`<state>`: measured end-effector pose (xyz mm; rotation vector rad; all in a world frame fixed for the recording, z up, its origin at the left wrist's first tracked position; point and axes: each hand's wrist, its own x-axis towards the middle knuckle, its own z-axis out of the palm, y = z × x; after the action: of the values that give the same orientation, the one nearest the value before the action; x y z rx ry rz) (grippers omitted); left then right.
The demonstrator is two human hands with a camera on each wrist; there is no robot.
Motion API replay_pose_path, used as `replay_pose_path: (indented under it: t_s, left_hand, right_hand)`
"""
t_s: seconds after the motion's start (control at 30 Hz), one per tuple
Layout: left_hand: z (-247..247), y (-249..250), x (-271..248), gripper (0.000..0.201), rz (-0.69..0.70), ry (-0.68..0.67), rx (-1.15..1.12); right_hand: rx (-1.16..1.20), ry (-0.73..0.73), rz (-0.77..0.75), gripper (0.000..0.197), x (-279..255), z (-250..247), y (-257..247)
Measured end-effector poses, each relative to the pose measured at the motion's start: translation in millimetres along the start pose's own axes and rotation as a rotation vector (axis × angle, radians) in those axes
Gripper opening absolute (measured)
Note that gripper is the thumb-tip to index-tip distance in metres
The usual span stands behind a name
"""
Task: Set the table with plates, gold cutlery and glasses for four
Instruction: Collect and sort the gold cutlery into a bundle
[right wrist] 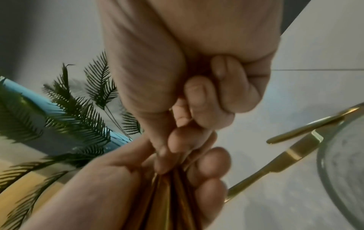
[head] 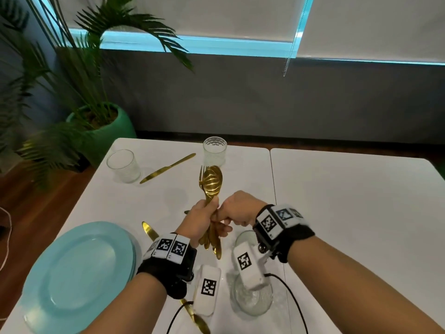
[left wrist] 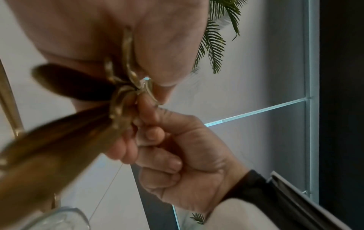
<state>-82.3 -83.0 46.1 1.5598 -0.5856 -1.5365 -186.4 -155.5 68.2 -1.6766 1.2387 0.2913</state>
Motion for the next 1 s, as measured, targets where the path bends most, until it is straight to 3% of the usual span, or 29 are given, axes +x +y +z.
replay_pose_path:
  t_s: [0.07, 0.17, 0.3, 0.4, 0.6, 0.87, 1.0]
  left_hand:
    - [-4, -1, 2, 0.028, 0.005, 0.026, 0.091]
    - [-15, -4, 5, 0.024, 0.019, 0.072, 0.145]
    - [-32, -2, 6, 0.021, 0.002, 0.132, 0.094]
    - [-42, -1, 9, 0.022, 0.006, 0.163, 0.094]
    - [-48, 2, 14, 0.023, 0.007, 0.198, 0.155]
    - [-40, 9, 13, 0.027, 0.033, 0.208, 0.25]
    - [-41, 12, 15, 0.022, 0.071, 0.243, 0.221]
  right_hand:
    - [-0.067, 0.002, -0.019, 0.023, 4, 3, -6]
    - [-0.171, 0.084, -0.016, 0.041, 8, -9, -3]
    - [-0.415, 0.231, 0.162, 0.043, 26, -43, 34]
    - [-0.55, 0.164, 0.282, 0.041, 41, -52, 70]
    - [-0.655, 0.106, 0.294, 0.038, 52, -32, 97]
    - [-0.66, 0.09, 0.276, 0.032, 66, -38, 100]
    - [-0.756, 0.079, 0.177, 0.03, 60, -60, 77]
